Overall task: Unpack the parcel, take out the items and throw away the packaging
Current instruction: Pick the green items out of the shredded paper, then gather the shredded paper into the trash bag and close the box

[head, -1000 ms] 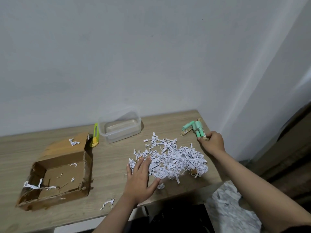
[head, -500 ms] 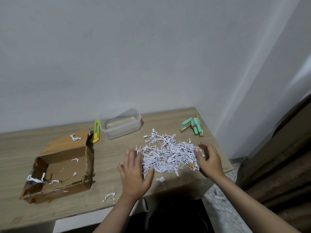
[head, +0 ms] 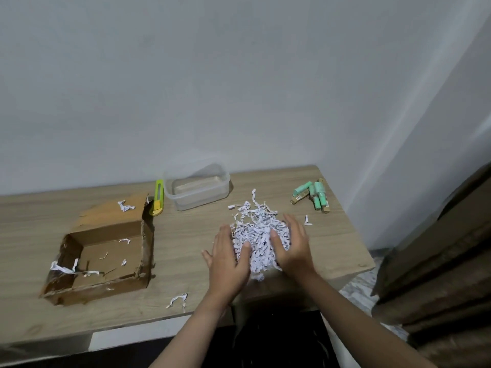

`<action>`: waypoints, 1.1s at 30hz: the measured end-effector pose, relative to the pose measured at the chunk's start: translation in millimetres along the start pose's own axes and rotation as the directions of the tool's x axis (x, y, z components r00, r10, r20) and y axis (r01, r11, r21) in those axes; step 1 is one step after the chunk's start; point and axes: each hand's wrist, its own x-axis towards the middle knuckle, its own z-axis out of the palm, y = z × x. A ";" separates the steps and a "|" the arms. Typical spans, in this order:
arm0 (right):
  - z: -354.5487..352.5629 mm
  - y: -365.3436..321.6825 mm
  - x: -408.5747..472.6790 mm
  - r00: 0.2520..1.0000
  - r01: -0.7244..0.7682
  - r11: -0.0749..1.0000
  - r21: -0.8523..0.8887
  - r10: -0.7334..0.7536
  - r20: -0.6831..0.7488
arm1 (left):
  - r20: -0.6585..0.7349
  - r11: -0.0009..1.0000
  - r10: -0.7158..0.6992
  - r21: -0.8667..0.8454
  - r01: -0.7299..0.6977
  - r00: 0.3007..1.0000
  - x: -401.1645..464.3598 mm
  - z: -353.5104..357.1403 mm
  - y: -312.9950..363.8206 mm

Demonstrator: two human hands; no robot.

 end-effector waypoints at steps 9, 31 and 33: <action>-19.5 24.6 45.2 0.993 -0.117 0.985 -0.125 0.118 -0.006 | -0.148 0.938 -0.239 0.220 0.268 0.960 -44.9 -40.5 -39.5; -28.4 14.1 42.5 0.986 -0.068 0.992 0.105 0.050 0.162 | -0.205 0.851 -0.182 -0.522 0.050 0.962 -11.9 -31.4 21.0; -21.3 7.6 62.6 0.974 -0.048 0.996 0.078 0.030 0.223 | -0.207 0.887 -0.185 -0.456 0.072 0.961 -19.9 -30.4 8.6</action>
